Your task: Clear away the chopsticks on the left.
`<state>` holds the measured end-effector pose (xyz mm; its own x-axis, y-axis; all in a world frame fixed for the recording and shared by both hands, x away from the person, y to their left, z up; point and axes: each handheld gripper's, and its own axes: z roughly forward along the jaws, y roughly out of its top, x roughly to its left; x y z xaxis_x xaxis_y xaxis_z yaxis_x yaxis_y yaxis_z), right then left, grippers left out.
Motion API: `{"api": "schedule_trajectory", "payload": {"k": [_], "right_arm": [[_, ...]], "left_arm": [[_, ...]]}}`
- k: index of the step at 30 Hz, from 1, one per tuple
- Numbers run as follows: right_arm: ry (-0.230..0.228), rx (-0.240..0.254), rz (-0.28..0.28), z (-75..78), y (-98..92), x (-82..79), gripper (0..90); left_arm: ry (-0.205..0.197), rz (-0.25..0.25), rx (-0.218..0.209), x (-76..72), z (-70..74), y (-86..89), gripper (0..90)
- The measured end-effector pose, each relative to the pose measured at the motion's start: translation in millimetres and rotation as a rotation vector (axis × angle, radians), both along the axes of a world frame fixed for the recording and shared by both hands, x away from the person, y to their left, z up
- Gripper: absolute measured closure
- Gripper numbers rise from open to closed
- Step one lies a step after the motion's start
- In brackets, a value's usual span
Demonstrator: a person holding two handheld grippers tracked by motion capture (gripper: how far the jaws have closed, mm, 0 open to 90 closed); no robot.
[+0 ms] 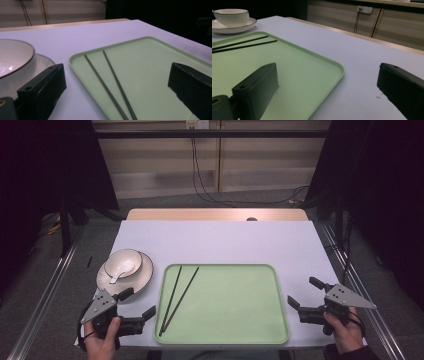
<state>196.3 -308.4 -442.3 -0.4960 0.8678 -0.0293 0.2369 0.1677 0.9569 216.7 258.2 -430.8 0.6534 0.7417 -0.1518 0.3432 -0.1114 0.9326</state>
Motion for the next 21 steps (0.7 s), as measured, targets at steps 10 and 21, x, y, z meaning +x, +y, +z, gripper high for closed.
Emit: {"api": "schedule_trajectory", "payload": {"k": [10,21], "right_arm": [[-0.003,0.013,-0.008,0.3,-0.7,-0.8,2.0],[0.001,0.015,-0.022,-1.2,-3.5,1.7,0.7]], "left_arm": [[-0.075,0.124,-0.089,-15.1,-6.9,31.1,1.4],[-0.071,0.145,-0.085,-11.5,-9.3,39.8,1.4]]}}
